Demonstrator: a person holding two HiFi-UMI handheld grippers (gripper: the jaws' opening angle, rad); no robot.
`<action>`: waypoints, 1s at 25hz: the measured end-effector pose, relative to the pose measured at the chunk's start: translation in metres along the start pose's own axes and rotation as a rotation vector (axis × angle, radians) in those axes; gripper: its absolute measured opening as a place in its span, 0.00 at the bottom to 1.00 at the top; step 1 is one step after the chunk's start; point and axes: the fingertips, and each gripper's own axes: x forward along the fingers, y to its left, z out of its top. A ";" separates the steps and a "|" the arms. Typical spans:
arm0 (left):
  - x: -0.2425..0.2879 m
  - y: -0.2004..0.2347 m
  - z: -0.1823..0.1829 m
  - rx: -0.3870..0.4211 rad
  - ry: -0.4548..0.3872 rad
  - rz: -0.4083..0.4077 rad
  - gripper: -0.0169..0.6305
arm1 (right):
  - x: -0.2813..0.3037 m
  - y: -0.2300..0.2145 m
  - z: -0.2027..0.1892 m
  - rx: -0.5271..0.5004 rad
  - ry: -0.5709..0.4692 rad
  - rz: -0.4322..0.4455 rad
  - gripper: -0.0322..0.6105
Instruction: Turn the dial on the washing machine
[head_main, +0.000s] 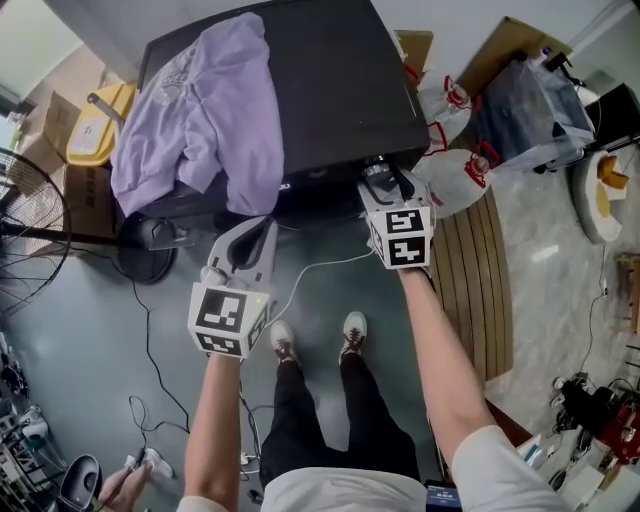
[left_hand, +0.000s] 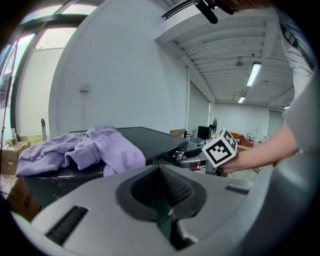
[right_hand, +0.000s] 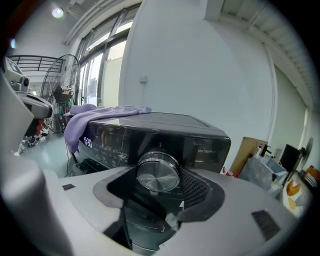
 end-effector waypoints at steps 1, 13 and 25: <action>-0.001 -0.001 -0.001 0.000 0.001 -0.002 0.05 | 0.000 0.000 0.000 0.005 0.003 0.002 0.49; -0.006 -0.005 0.002 -0.012 -0.008 0.001 0.05 | -0.001 -0.005 -0.001 0.245 0.014 0.110 0.49; -0.005 -0.014 0.007 0.020 -0.020 -0.006 0.05 | 0.000 -0.010 -0.005 0.672 -0.028 0.268 0.49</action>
